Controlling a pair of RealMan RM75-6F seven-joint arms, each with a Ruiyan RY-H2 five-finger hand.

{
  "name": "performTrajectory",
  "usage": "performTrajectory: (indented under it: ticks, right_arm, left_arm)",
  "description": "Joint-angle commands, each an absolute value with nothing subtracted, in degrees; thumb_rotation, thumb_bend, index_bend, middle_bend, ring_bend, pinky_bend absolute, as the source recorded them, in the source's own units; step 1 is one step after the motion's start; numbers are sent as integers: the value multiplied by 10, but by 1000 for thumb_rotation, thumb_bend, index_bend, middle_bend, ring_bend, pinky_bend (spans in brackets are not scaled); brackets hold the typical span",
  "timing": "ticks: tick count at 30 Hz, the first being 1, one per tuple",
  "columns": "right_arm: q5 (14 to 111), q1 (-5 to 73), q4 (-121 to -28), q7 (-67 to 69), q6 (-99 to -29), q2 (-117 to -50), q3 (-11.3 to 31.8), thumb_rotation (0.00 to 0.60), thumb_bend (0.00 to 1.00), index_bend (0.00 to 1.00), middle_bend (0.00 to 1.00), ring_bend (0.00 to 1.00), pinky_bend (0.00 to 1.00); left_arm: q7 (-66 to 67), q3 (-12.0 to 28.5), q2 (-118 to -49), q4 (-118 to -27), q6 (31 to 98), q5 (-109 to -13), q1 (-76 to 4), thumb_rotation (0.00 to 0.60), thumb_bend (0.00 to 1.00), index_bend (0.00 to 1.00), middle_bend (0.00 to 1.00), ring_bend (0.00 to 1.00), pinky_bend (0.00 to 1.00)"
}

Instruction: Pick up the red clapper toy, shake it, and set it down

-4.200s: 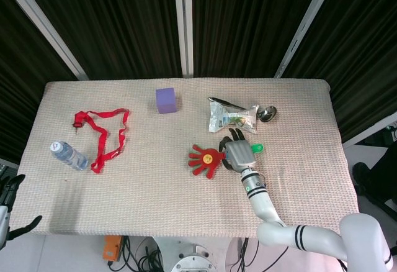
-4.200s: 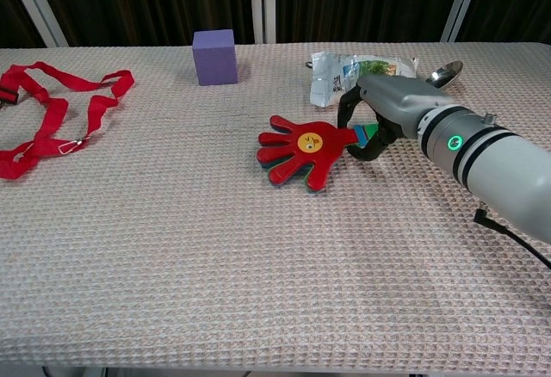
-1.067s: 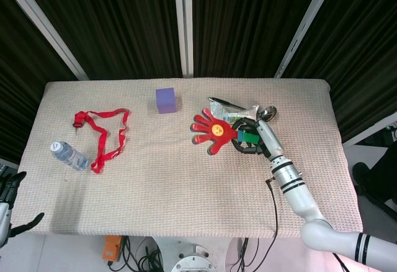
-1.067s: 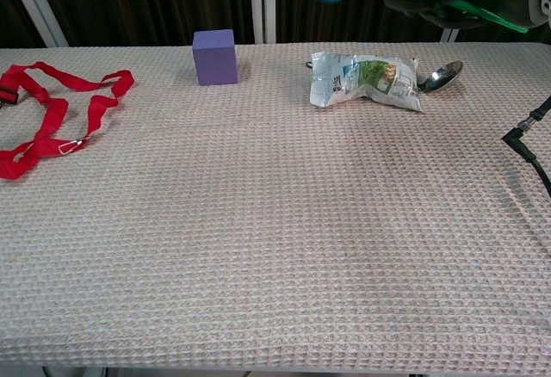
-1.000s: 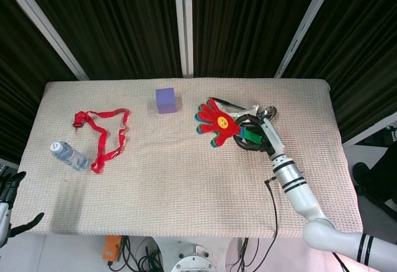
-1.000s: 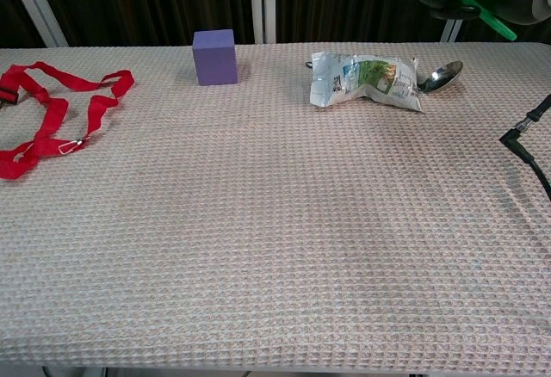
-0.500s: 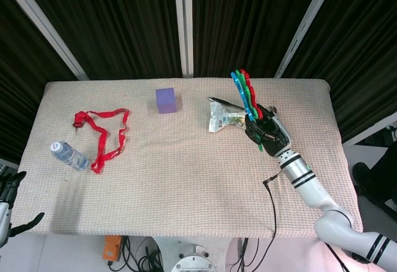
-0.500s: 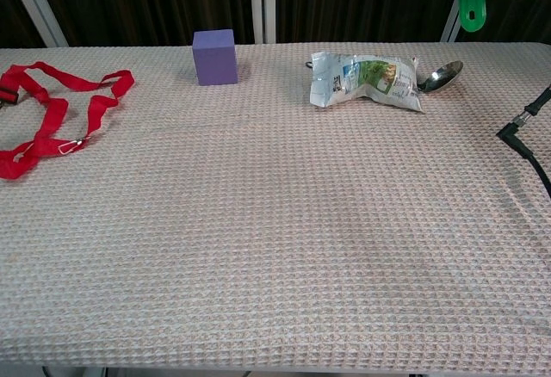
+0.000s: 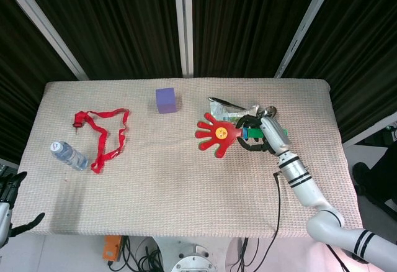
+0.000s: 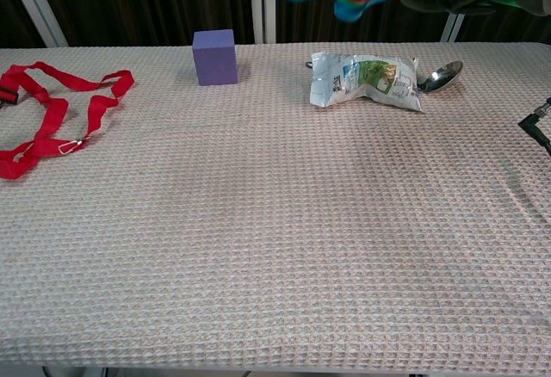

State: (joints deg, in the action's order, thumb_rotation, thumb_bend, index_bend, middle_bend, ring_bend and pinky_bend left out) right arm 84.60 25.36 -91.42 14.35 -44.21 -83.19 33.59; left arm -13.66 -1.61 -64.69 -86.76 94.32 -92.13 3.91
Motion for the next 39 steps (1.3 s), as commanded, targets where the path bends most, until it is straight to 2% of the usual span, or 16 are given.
performTrajectory:
  ticks: [1, 5, 8, 9, 12, 16, 21, 25, 28, 31, 35, 39]
  right_arm:
    - [756, 288, -911, -283, -519, -853, 271, 600, 383, 973, 721, 776, 998]
    - [712, 294, -941, -281, -531, -842, 272, 600, 383, 973, 716, 776, 998]
    - [704, 294, -961, -210, -538, -838, 275, 600, 383, 972, 729, 776, 998]
    - [706, 292, -969, -165, -541, -842, 279, 600, 382, 970, 737, 776, 998]
    - [711, 273, -1002, 105, -542, -857, 307, 600, 374, 964, 749, 776, 998]
    - [708, 251, -1028, 391, -514, -841, 344, 600, 365, 948, 745, 776, 998]
    - [685, 219, -1062, 671, -458, -796, 385, 600, 339, 928, 742, 776, 998]
    - [707, 206, -1061, 788, -428, -767, 399, 600, 338, 928, 741, 776, 998]
    - [748, 202, -1051, 835, -429, -756, 391, 600, 337, 928, 741, 776, 998]
    - [799, 206, -1035, 827, -453, -755, 368, 600, 337, 927, 740, 776, 997]
    - [886, 215, -1005, 709, -528, -783, 311, 600, 331, 924, 733, 776, 998]
    - [942, 233, -953, 497, -588, -824, 265, 600, 328, 923, 733, 776, 998]
  left_arm:
    - [-137, -16, -646, -868, 943, -921, 39, 600, 137, 44, 69, 0, 0]
    - [-137, -16, -646, -868, 943, -921, 39, 600, 136, 45, 69, 0, 0]
    - [-138, -16, -647, -867, 943, -921, 39, 600, 137, 45, 69, 0, 0]
    - [-138, -16, -647, -867, 943, -921, 39, 600, 136, 44, 69, 0, 0]
    - [-137, -15, -647, -867, 944, -921, 39, 600, 136, 44, 69, 0, 0]
    - [-137, -15, -646, -867, 946, -922, 40, 600, 137, 44, 69, 0, 0]
    - [-136, -15, -645, -868, 948, -923, 40, 600, 136, 45, 69, 0, 0]
    - [-129, -16, -645, -868, 949, -927, 39, 600, 137, 44, 69, 0, 0]
    - [-118, -15, -642, -870, 950, -929, 38, 600, 137, 45, 69, 0, 0]
    - [-111, -14, -640, -873, 949, -927, 38, 600, 137, 45, 69, 0, 0]
    - [-98, -14, -641, -869, 944, -924, 38, 600, 137, 44, 69, 0, 0]
    - [-49, -9, -645, -855, 950, -919, 40, 600, 136, 44, 69, 0, 0]
